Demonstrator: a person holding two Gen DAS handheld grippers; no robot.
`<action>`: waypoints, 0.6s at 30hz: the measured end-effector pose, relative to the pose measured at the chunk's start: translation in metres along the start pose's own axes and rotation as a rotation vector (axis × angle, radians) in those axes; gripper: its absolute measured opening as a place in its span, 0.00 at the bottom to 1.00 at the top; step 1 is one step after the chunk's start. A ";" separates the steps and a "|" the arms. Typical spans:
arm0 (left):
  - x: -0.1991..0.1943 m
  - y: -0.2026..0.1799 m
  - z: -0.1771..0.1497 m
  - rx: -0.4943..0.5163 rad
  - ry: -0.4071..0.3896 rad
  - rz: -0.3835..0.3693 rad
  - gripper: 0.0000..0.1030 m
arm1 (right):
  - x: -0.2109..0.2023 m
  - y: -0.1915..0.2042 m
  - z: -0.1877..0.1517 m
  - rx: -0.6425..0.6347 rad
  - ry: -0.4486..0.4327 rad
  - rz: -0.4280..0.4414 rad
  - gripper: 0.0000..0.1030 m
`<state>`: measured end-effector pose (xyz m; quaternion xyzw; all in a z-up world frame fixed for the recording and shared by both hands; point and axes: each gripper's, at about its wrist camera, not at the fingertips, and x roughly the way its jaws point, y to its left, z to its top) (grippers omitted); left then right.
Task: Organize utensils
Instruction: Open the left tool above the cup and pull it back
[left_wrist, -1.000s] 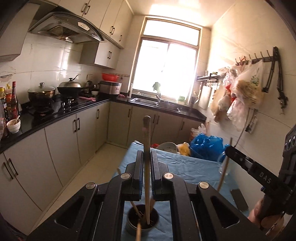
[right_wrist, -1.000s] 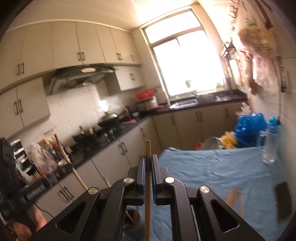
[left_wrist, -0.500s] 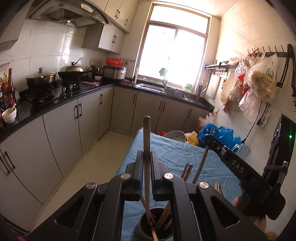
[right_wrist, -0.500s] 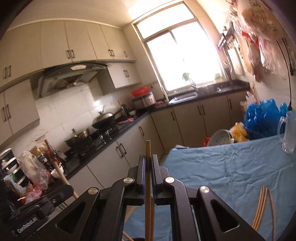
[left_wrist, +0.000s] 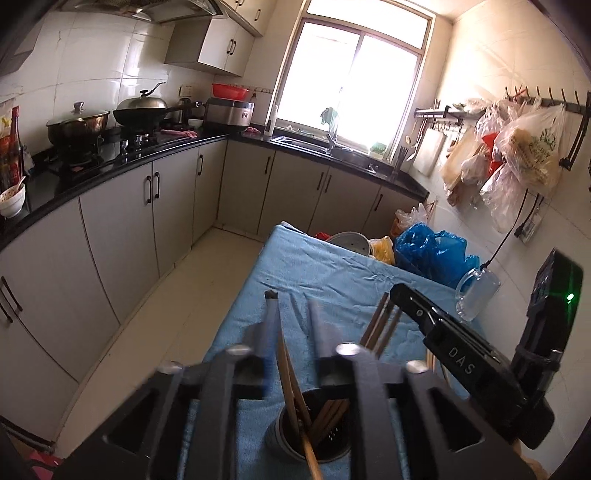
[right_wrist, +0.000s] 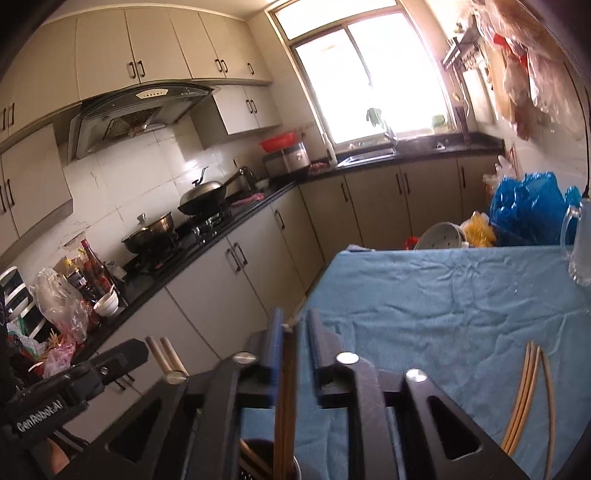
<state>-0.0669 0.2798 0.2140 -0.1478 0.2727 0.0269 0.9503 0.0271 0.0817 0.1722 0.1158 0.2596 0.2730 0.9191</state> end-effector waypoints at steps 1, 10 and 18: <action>-0.008 0.002 -0.001 -0.008 -0.017 -0.004 0.35 | -0.003 -0.002 0.000 0.003 -0.004 -0.001 0.31; -0.064 0.032 -0.013 -0.074 -0.118 0.043 0.47 | -0.037 -0.002 -0.035 -0.091 0.212 0.173 0.38; -0.076 0.068 -0.026 -0.158 -0.106 0.103 0.47 | -0.018 0.064 -0.094 -0.322 0.607 0.600 0.23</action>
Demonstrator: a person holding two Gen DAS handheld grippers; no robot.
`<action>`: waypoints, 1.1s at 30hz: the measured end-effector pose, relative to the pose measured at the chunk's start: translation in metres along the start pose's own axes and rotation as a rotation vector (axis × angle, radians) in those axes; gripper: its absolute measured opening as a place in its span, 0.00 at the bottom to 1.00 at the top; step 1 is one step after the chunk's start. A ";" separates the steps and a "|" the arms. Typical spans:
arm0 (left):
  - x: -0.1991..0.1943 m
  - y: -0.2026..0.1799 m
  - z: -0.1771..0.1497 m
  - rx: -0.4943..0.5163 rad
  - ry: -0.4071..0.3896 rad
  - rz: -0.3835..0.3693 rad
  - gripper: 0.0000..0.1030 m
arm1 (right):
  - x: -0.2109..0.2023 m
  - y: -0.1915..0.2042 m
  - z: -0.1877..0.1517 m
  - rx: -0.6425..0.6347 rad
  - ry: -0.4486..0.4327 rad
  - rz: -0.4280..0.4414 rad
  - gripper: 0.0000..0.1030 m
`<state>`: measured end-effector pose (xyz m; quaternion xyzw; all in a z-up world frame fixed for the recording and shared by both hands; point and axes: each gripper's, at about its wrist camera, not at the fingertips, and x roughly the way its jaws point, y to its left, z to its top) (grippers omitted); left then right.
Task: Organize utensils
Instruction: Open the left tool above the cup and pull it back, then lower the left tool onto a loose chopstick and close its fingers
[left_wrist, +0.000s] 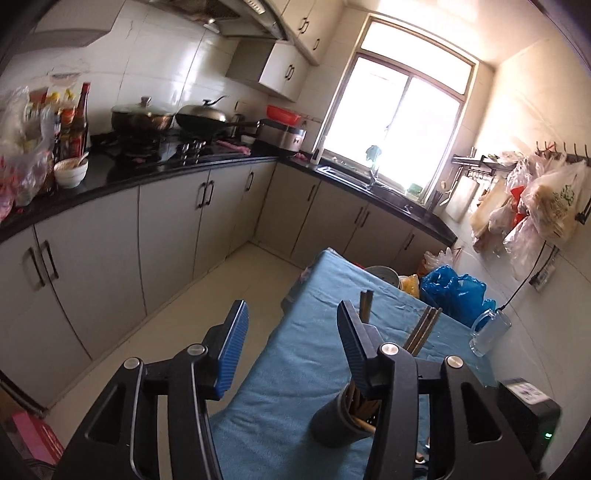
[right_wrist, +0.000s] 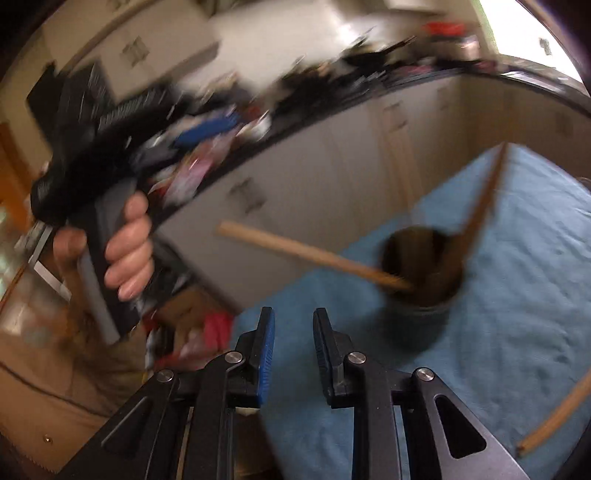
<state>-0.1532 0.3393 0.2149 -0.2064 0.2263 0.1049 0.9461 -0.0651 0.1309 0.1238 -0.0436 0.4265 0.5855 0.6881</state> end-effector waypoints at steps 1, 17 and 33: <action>0.000 0.001 -0.001 -0.003 0.007 -0.002 0.47 | 0.007 -0.004 0.007 0.015 -0.013 -0.010 0.23; 0.004 -0.042 -0.025 0.069 0.040 -0.110 0.47 | -0.122 -0.057 0.013 0.211 -0.483 -0.345 0.40; 0.122 -0.229 -0.167 0.356 0.476 -0.311 0.47 | -0.194 -0.183 -0.191 0.667 -0.225 -0.807 0.42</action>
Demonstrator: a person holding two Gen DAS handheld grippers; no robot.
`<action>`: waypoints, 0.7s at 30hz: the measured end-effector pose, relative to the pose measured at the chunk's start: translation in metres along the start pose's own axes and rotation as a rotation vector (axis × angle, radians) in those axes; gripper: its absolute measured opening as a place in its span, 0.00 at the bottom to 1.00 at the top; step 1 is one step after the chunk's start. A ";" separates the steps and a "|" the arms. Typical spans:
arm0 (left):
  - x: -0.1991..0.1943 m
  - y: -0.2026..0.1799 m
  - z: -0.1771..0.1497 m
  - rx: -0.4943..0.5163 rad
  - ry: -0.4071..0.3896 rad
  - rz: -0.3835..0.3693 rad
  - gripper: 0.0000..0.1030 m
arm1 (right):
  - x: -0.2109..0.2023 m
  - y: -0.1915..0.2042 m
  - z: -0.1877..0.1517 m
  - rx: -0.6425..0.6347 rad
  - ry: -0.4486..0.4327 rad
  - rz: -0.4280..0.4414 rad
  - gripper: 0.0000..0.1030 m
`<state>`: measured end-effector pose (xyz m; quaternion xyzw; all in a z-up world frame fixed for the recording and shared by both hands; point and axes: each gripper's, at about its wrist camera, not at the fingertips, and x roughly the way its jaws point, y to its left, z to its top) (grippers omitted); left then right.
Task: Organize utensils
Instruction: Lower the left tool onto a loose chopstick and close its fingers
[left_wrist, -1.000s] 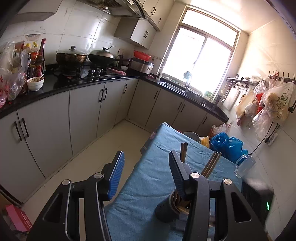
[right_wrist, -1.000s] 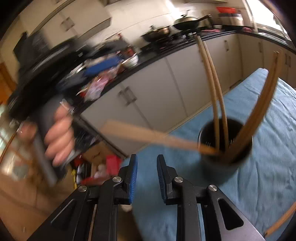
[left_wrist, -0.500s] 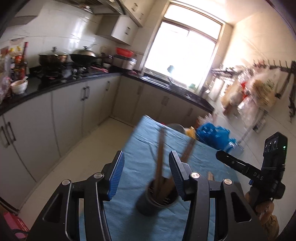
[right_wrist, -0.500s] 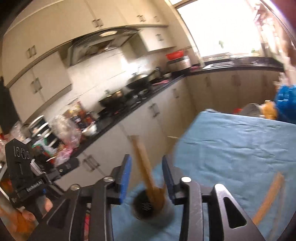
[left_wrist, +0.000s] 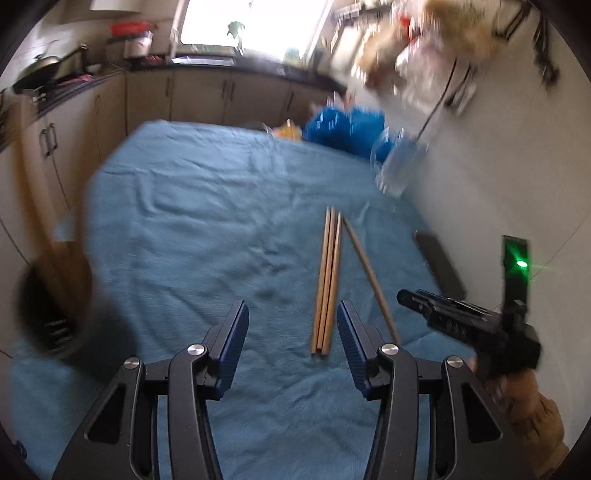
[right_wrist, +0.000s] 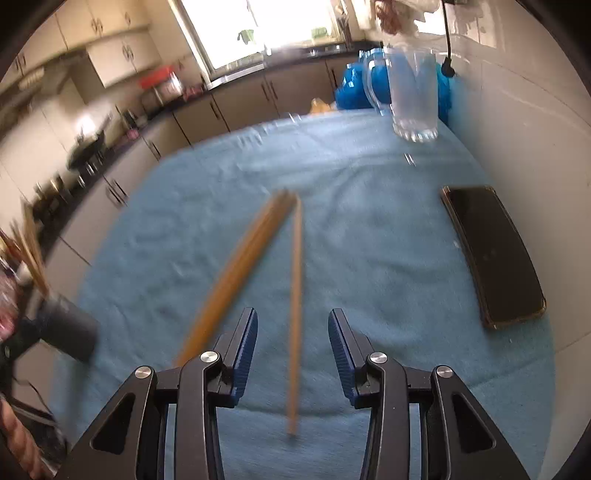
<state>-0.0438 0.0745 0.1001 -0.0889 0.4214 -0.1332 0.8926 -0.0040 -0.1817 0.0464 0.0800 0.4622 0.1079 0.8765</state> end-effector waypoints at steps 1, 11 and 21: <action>0.020 -0.008 0.003 0.015 0.023 0.006 0.46 | 0.004 -0.002 -0.004 -0.008 0.011 0.005 0.42; 0.134 -0.049 0.027 0.135 0.151 0.033 0.26 | 0.025 -0.009 -0.017 0.003 -0.012 0.052 0.42; 0.149 -0.013 0.043 -0.037 0.164 -0.002 0.07 | 0.026 -0.017 -0.014 0.023 -0.036 0.069 0.42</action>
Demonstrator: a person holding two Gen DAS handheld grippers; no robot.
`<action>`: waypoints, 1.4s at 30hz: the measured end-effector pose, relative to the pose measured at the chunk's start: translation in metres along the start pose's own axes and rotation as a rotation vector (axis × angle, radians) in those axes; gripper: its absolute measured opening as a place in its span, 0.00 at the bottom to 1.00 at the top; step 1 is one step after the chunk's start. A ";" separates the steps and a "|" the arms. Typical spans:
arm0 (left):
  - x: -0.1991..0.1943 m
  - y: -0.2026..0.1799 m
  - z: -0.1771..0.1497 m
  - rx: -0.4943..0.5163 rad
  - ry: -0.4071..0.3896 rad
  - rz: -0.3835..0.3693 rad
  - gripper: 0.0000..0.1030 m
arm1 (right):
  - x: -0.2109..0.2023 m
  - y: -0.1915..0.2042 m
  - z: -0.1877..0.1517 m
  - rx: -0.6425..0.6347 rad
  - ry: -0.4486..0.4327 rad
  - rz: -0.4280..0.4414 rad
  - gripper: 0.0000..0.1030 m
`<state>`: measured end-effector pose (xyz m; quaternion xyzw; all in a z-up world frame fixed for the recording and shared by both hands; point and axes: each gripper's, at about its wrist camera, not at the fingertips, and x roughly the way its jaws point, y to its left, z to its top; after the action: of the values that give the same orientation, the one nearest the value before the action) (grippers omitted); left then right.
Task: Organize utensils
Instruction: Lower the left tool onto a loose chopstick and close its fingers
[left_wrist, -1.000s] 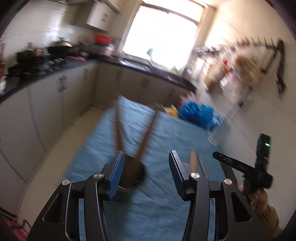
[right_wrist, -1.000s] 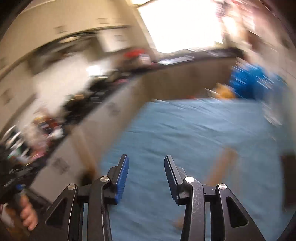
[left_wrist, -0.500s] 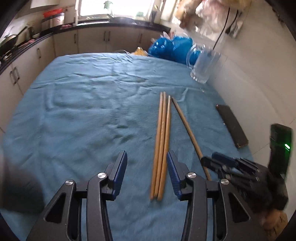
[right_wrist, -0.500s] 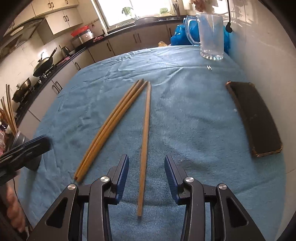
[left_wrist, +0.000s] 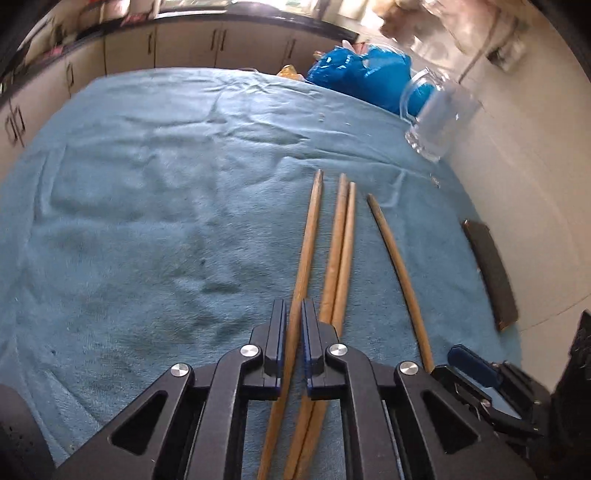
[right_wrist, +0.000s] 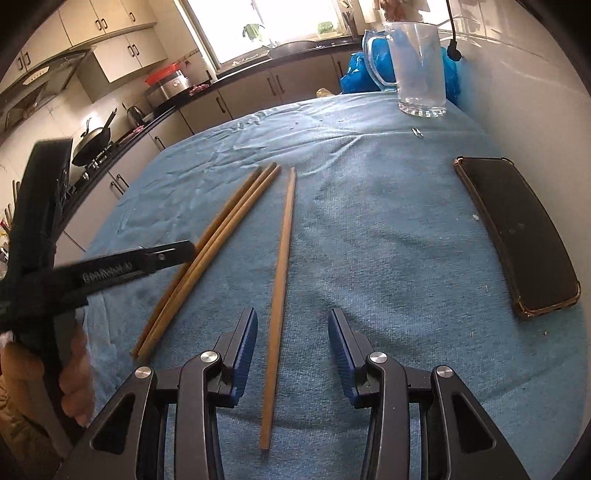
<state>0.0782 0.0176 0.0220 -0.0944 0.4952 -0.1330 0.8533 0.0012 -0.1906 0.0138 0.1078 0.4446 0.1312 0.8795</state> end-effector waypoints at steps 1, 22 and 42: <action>-0.001 0.006 0.000 -0.021 -0.002 -0.008 0.07 | 0.000 0.000 0.000 -0.001 -0.003 -0.006 0.42; -0.076 0.019 -0.121 0.011 0.134 -0.029 0.07 | -0.041 0.007 -0.050 -0.073 0.171 -0.147 0.08; -0.053 0.001 -0.076 0.134 0.149 0.099 0.23 | 0.002 0.014 0.018 -0.163 0.243 -0.231 0.32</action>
<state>-0.0127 0.0331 0.0278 -0.0025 0.5515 -0.1303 0.8239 0.0148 -0.1781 0.0268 -0.0324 0.5449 0.0768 0.8343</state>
